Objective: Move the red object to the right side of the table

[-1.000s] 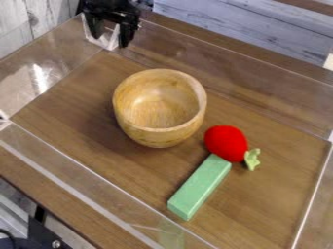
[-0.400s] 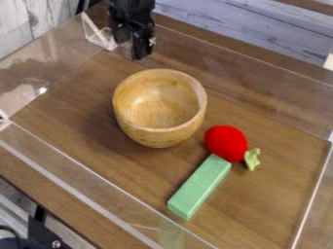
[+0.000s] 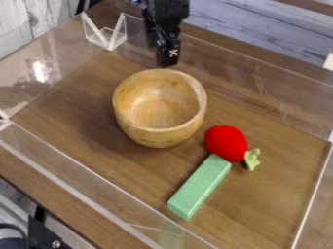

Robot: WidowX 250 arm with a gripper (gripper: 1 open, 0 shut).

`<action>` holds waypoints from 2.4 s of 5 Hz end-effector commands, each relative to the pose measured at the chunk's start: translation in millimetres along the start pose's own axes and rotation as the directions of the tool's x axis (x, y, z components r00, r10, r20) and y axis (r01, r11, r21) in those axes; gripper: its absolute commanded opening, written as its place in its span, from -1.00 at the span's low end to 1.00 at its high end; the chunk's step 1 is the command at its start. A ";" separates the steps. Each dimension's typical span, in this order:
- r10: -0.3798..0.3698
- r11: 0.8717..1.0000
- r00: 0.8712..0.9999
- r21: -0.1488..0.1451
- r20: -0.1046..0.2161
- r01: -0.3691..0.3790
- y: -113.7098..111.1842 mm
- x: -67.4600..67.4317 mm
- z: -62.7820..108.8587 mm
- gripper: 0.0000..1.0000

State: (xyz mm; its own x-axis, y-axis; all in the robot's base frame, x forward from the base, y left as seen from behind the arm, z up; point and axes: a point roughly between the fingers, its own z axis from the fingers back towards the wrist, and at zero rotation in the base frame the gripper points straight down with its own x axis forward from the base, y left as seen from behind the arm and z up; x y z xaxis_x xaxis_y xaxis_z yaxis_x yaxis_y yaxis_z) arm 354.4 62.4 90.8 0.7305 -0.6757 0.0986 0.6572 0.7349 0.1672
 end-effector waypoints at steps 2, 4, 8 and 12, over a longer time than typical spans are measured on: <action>-0.184 0.983 0.981 0.032 0.059 0.182 -6.6 12.4 10.1 1.00; -0.433 0.901 0.897 0.020 0.086 0.433 -51.1 34.2 17.4 1.00; -0.744 0.660 0.651 0.016 0.150 0.751 -109.5 44.4 -18.2 1.00; -0.730 0.668 0.674 -0.092 0.112 0.739 -142.8 42.9 -18.8 -1.00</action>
State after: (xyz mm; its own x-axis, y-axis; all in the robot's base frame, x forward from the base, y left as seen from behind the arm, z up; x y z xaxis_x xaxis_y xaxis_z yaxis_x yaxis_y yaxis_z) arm 288.2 -68.3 40.3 0.0042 -0.9989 0.0477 0.9988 0.0065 0.0481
